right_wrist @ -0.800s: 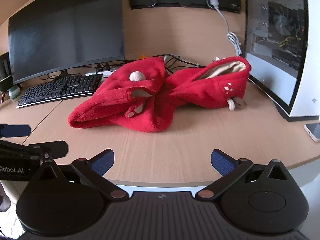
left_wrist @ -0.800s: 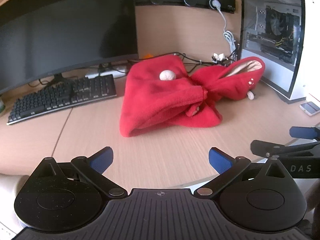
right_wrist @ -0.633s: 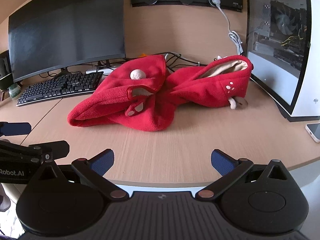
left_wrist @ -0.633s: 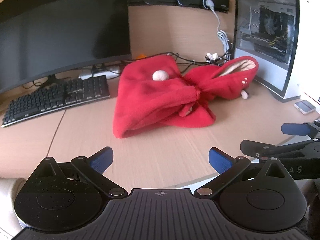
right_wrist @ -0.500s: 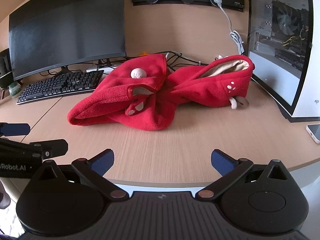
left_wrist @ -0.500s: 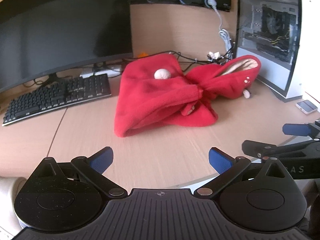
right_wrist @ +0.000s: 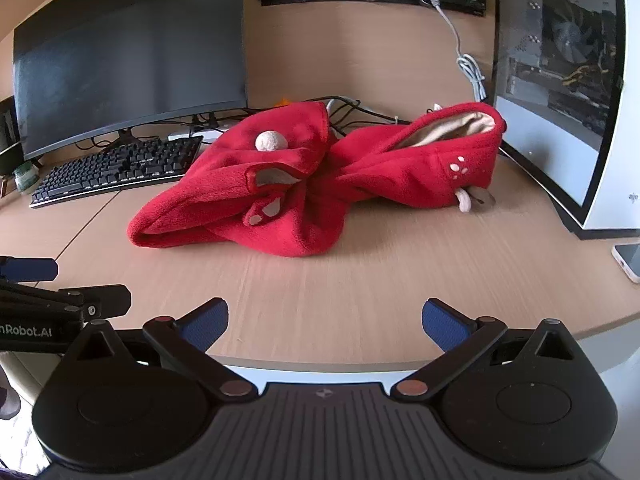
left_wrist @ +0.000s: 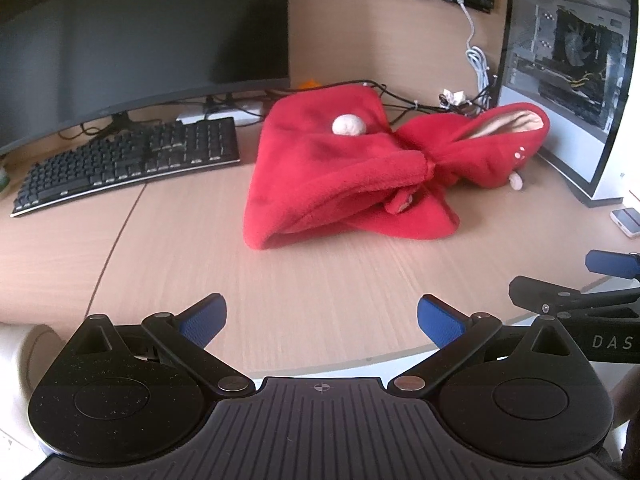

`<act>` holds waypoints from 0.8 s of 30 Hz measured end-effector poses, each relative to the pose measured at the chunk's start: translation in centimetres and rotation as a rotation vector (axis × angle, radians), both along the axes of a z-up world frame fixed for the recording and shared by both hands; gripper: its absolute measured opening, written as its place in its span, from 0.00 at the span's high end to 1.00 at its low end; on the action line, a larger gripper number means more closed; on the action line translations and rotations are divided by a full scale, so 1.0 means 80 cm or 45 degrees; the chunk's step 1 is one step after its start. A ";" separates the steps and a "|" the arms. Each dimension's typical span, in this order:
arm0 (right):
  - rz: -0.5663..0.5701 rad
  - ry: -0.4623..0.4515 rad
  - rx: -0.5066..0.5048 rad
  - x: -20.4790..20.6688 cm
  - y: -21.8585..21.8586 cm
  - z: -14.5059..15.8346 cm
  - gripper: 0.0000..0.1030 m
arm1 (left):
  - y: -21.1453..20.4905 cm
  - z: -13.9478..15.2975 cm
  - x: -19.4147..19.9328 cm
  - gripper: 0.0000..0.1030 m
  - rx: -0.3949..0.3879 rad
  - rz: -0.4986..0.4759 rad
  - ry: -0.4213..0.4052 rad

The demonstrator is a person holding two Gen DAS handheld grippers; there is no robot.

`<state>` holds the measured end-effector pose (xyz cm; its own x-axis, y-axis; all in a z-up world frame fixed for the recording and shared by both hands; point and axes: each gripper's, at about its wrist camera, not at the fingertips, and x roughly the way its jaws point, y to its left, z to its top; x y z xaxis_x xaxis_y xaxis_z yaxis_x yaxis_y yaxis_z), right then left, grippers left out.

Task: Fold clothes
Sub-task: 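Move both grippers toward the crumpled red fleece jacket on the desk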

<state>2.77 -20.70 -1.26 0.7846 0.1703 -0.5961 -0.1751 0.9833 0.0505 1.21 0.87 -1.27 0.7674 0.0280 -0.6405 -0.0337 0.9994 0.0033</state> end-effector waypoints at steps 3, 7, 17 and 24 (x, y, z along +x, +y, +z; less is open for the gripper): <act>-0.016 -0.001 0.010 -0.001 -0.004 0.000 0.00 | -0.003 0.001 0.001 0.00 -0.003 -0.018 0.006; -0.012 0.001 0.010 -0.002 -0.005 -0.001 0.00 | -0.006 0.000 0.000 0.00 -0.001 -0.020 0.013; -0.017 -0.001 0.026 -0.008 -0.010 -0.001 0.00 | -0.009 0.000 -0.002 0.00 -0.005 -0.019 0.026; -0.019 0.008 0.036 -0.013 -0.012 -0.003 0.00 | -0.014 -0.001 -0.005 0.00 0.001 -0.030 0.037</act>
